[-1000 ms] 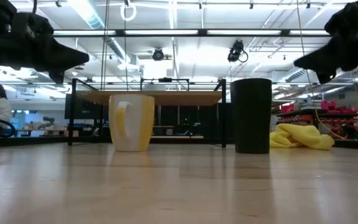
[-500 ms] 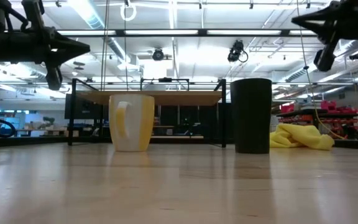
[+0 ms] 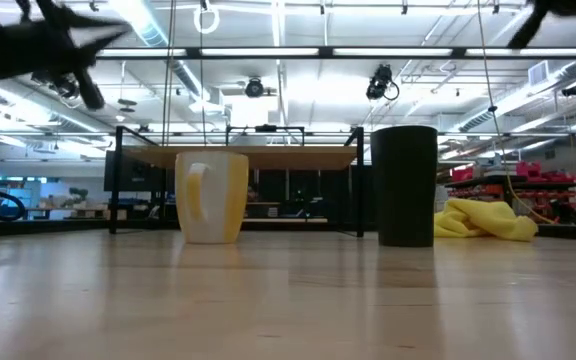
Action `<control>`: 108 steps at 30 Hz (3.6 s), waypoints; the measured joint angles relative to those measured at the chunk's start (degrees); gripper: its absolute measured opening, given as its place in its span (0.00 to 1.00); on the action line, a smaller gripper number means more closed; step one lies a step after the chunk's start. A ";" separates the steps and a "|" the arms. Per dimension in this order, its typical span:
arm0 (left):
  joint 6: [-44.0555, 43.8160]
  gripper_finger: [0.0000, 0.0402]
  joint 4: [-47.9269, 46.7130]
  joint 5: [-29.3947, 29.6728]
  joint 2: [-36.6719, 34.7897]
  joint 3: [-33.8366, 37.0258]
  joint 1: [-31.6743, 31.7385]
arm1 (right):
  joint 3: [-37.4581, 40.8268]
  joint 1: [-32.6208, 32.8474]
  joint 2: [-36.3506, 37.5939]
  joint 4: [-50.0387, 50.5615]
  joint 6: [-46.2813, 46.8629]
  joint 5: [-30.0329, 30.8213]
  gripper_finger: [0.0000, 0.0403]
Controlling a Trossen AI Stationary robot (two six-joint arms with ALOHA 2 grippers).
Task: Stack small to large cups/mugs on shelf
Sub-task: Put the yellow mug on the shelf
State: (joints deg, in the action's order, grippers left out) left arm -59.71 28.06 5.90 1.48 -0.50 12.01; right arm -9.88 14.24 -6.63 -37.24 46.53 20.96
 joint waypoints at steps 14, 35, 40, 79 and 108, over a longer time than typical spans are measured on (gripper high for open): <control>9.36 0.08 1.78 -6.84 6.48 -9.08 0.00 | -42.67 0.18 -20.33 59.13 11.37 -12.88 0.03; 6.72 0.10 1.94 -12.05 11.43 -9.24 0.04 | -61.89 41.88 -58.68 115.60 68.33 -5.70 0.06; 6.79 0.10 1.85 -12.23 11.43 -9.26 0.04 | -61.87 52.19 -64.39 114.05 86.22 -3.70 0.08; 6.46 0.13 -10.71 -19.70 11.65 -9.32 0.04 | -61.75 50.17 -82.82 112.28 88.25 -16.82 0.15; 5.89 0.12 -15.66 -19.05 11.65 -9.32 0.04 | -56.20 49.32 -82.93 103.63 86.92 -11.99 0.12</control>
State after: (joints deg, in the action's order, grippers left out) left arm -53.82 12.40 -13.15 13.13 -9.82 12.05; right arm -66.08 63.56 -89.56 66.39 133.45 8.97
